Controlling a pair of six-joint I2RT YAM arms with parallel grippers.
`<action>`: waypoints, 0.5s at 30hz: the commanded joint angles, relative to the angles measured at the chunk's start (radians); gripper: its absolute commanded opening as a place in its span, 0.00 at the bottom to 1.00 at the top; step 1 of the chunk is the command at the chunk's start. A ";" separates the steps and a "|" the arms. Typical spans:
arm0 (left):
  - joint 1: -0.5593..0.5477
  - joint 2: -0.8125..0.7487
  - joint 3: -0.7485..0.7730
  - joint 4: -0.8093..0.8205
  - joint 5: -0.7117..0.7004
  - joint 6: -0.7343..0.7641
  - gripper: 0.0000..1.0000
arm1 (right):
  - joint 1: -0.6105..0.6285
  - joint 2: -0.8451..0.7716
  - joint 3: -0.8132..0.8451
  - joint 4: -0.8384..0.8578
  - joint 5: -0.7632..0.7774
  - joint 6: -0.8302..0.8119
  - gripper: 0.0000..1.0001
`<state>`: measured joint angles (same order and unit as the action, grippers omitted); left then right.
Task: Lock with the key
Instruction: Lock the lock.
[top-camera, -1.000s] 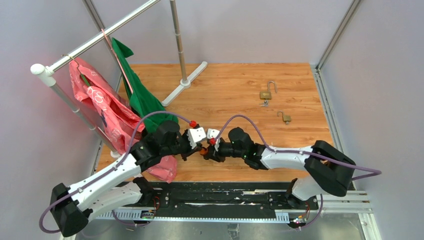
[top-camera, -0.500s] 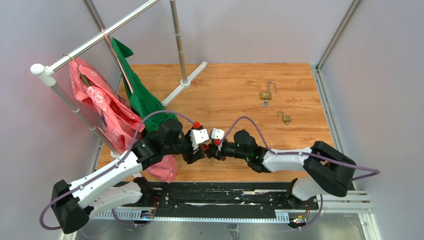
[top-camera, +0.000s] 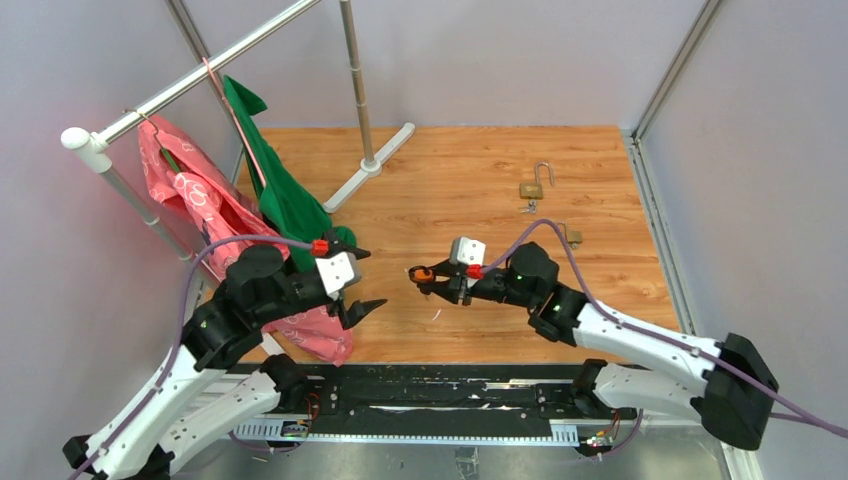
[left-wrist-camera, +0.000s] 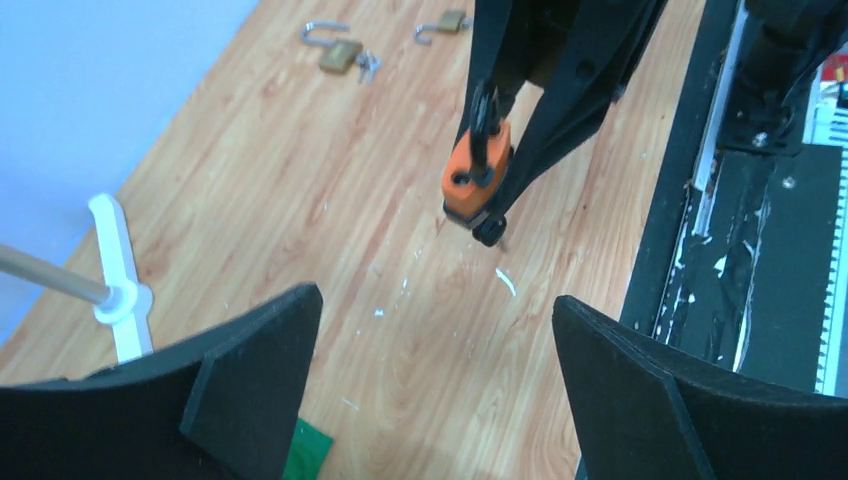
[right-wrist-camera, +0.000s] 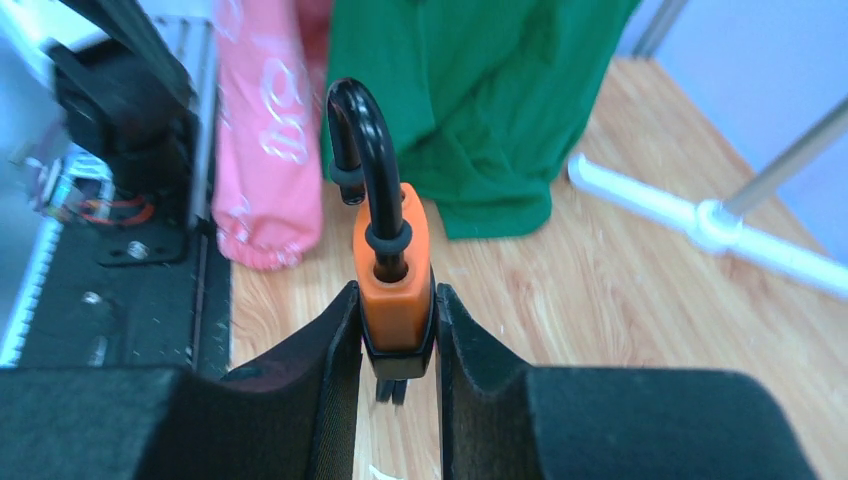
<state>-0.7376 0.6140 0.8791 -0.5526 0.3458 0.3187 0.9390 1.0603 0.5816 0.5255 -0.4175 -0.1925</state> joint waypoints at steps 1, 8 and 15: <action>0.010 -0.064 -0.061 0.033 0.116 -0.056 0.92 | -0.019 -0.125 0.123 -0.132 -0.194 0.000 0.00; 0.010 -0.100 -0.169 0.280 0.174 -0.134 0.93 | -0.018 -0.160 0.272 -0.337 -0.204 0.036 0.00; -0.006 -0.087 -0.134 0.496 0.255 -0.248 0.71 | -0.017 -0.122 0.279 -0.334 -0.133 0.063 0.00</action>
<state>-0.7296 0.5385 0.7155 -0.2409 0.5335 0.1616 0.9314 0.9318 0.8543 0.1875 -0.5755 -0.1688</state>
